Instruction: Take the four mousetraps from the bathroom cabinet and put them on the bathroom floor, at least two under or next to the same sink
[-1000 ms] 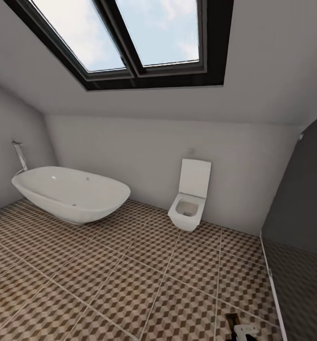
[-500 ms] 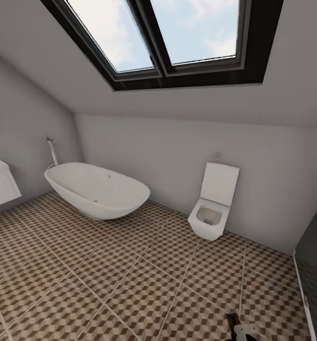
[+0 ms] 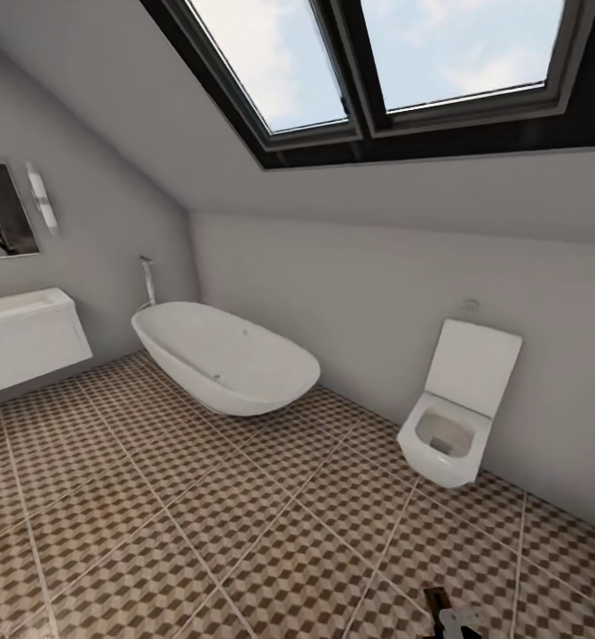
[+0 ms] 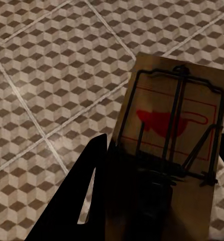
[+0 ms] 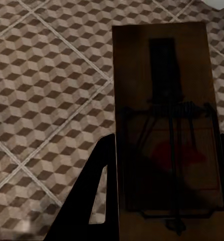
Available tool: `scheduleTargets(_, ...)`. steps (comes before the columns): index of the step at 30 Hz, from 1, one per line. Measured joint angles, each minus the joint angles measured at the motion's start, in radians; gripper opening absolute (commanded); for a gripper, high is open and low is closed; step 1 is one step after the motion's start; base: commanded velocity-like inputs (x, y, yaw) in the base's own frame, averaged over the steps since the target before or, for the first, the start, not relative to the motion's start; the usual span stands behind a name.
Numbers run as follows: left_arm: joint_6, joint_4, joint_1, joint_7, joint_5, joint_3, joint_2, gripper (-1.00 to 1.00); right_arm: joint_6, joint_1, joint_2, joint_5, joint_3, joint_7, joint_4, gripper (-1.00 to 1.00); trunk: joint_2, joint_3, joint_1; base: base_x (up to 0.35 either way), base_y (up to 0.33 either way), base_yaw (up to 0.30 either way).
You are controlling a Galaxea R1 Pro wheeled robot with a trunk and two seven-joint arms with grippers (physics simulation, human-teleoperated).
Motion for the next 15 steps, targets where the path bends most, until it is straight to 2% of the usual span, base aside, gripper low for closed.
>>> scheduleTargets(15, 0.0, 0.0, 0.0, 0.0, 0.001, 0.0, -0.006, -1.0, 0.0, 0.0, 0.0, -0.001, 0.0, 0.0, 0.0, -1.0, 0.0, 0.0, 0.0, 0.327, 0.0, 0.3)
